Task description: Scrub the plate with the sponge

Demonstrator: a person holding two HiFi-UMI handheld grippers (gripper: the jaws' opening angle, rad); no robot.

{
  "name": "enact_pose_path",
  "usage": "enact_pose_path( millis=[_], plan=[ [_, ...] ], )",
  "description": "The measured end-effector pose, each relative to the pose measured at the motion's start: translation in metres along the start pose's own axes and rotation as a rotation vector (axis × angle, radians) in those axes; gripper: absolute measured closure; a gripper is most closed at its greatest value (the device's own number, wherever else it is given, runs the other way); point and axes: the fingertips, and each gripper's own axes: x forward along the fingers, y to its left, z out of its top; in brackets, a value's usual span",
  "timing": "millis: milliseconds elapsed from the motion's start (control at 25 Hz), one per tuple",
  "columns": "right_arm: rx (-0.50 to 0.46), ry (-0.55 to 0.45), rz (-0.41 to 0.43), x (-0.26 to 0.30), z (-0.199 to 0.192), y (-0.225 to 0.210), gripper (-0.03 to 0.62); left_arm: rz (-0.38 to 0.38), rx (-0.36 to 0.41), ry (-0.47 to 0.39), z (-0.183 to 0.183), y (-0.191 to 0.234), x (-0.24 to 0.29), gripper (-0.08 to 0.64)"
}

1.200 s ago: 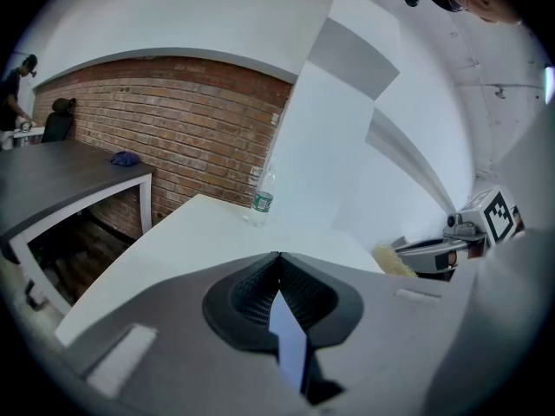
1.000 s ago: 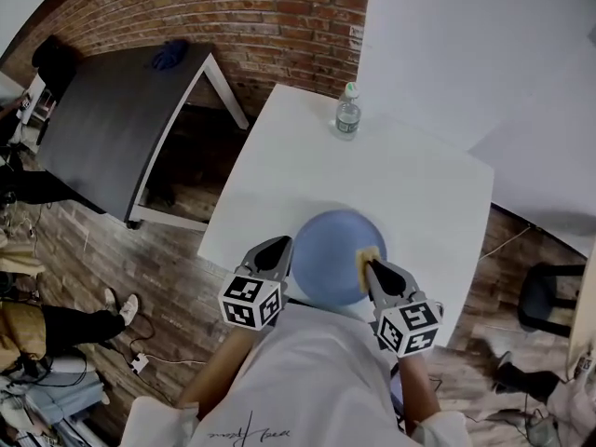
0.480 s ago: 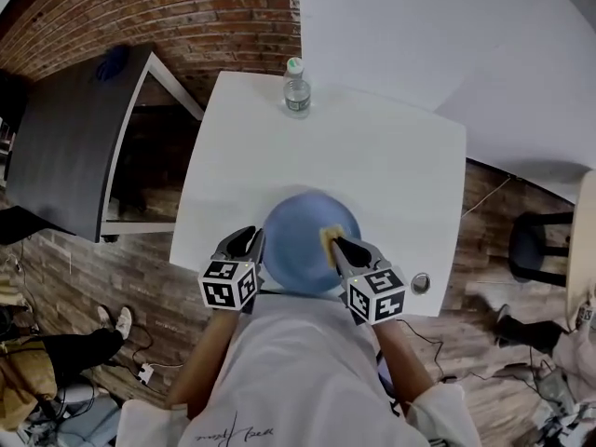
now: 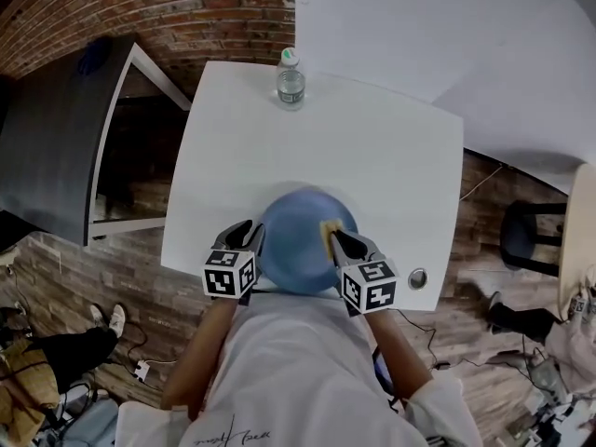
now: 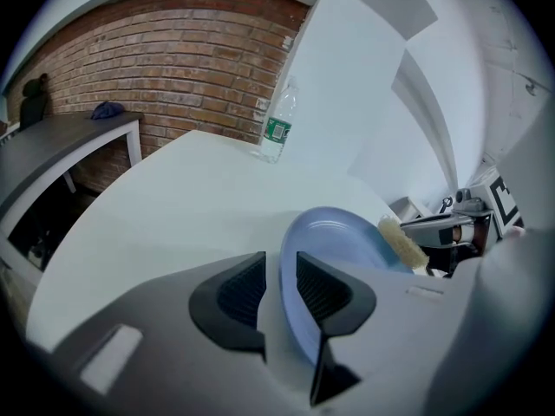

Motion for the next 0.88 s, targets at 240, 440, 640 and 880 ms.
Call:
enact_pose_path(
  millis=[240,440,640,880],
  plan=[
    [0.026,0.03,-0.072,0.014,-0.003,-0.018,0.578,-0.021,-0.014,0.022,-0.004,0.001,0.014,0.43],
    [0.028,0.041,-0.135,0.02,-0.002,-0.028,0.578,-0.031,-0.015,0.031,-0.001,0.004,0.02,0.43],
    [0.042,0.056,-0.173,0.028,-0.003,-0.034,0.578,-0.046,0.01,0.045,0.003,0.004,0.031,0.431],
    [0.029,0.078,-0.2,0.034,-0.005,-0.037,0.58,-0.082,0.025,0.051,0.006,-0.001,0.039,0.483]
  ],
)
